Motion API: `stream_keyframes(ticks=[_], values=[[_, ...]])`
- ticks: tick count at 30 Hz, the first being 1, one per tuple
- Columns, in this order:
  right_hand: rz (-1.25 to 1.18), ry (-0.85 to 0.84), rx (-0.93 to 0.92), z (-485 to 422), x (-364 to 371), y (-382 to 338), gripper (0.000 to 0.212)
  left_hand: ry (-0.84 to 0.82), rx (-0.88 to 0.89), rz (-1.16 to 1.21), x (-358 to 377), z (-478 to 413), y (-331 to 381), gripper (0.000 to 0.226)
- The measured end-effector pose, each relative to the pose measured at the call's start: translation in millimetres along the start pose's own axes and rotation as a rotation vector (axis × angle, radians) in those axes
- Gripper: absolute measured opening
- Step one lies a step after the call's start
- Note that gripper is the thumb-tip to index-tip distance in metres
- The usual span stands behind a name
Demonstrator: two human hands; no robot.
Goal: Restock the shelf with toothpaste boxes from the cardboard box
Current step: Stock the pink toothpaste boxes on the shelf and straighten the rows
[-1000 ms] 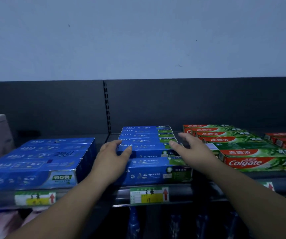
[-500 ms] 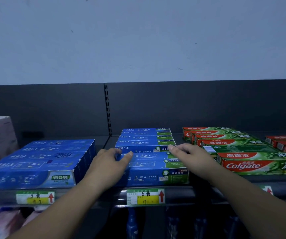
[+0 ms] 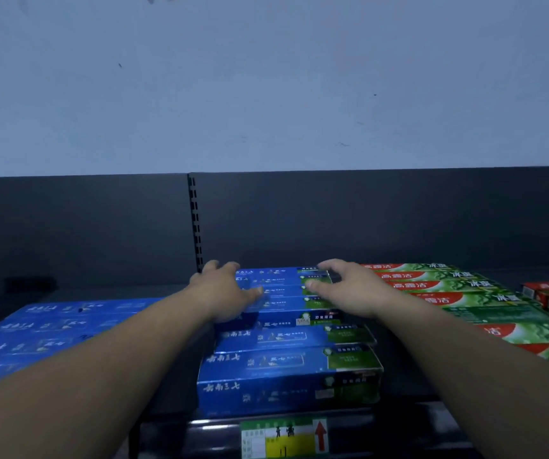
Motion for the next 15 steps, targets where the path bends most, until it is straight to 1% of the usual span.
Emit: stream_keyframes(ticks=[2, 4, 8, 12, 15], values=[[0.062, -0.057, -0.006, -13.6, 5.9, -3.9, 0.07, -0.12, -0.005, -0.051, 4.3, -15.4, -0.1, 0.092], [0.13, -0.111, -0.004, -26.2, 11.6, -5.0, 0.075, -0.202, 0.005, -0.097, 9.0, -28.4, -0.1, 0.096], [0.198, -0.176, 0.008, -45.8, 17.6, -7.2, 0.081, -0.285, 0.066, -0.209, 19.2, -54.4, -0.5, 0.1], [0.268, -0.27, 0.031, -56.9, 21.5, -8.2, 0.081, -0.356, 0.083, -0.221, 25.2, -67.1, 2.8, 0.098], [0.29, -0.326, 0.046, -60.2, 22.7, -5.2, 0.083, -0.386, 0.104, -0.248, 24.7, -67.1, 7.6, 0.093]])
Point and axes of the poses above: each hand's wrist, its own z-axis away from the middle knuckle, its own x-axis out of the palm, y = z × x, the point moved 1 cm from there along -z, towards the middle knuckle, and after that the axes turned 9 degrees about y, right-handed, at the moved point
